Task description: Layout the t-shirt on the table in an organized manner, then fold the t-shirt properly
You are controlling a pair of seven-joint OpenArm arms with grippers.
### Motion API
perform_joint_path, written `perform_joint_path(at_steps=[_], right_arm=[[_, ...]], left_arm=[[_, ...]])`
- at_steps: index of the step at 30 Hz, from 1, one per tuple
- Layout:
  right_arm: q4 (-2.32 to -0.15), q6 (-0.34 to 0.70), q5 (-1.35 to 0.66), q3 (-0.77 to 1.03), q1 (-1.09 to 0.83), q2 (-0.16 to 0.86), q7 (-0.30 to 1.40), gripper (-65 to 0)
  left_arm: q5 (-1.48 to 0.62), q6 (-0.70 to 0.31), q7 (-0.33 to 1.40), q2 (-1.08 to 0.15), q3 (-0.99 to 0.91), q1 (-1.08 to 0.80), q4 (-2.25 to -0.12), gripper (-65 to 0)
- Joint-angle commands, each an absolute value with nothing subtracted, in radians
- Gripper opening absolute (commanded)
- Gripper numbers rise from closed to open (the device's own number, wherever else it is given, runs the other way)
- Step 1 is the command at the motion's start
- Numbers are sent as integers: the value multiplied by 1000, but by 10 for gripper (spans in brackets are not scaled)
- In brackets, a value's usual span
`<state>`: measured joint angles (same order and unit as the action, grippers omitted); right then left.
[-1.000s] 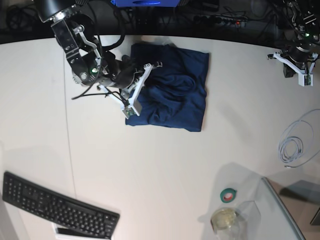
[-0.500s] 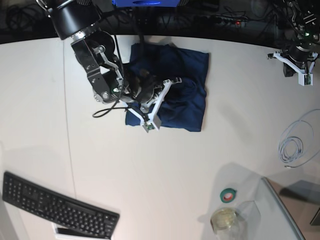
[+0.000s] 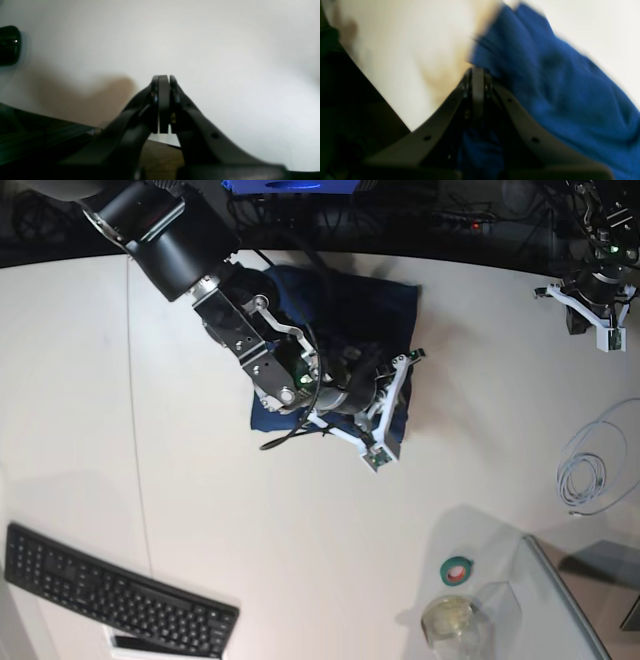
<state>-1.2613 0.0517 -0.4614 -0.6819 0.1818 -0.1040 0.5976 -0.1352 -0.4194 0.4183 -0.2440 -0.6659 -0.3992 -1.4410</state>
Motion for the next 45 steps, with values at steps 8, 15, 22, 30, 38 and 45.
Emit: perform_joint_path(at_steps=[8, 15, 22, 30, 38, 45], right_arm=[[-1604, -13, -466, -680, 133, 58, 865, -650], [-1606, -48, -466, -613, 31, 145, 816, -650], [-1604, -47, -469, -621, -1, 128, 814, -650], [-1555, -47, -470, -766, 21, 82, 812, -650], [-1500, -47, -464, -943, 93, 31, 817, -650], [-1598, -47, -472, -1069, 153, 25, 823, -650]], left_arm=[[-142, -414, 401, -265, -674, -400, -1452, -650], [-142, -414, 401, -265, -667, -400, -1452, -650], [-142, -414, 401, -260, -665, -400, -1454, -650], [-142, -414, 401, -259, -665, -400, -1454, -650], [-142, -414, 400, -259, -665, -400, -1445, -650], [-142, -414, 400, -265, -667, -374, -1402, -650]])
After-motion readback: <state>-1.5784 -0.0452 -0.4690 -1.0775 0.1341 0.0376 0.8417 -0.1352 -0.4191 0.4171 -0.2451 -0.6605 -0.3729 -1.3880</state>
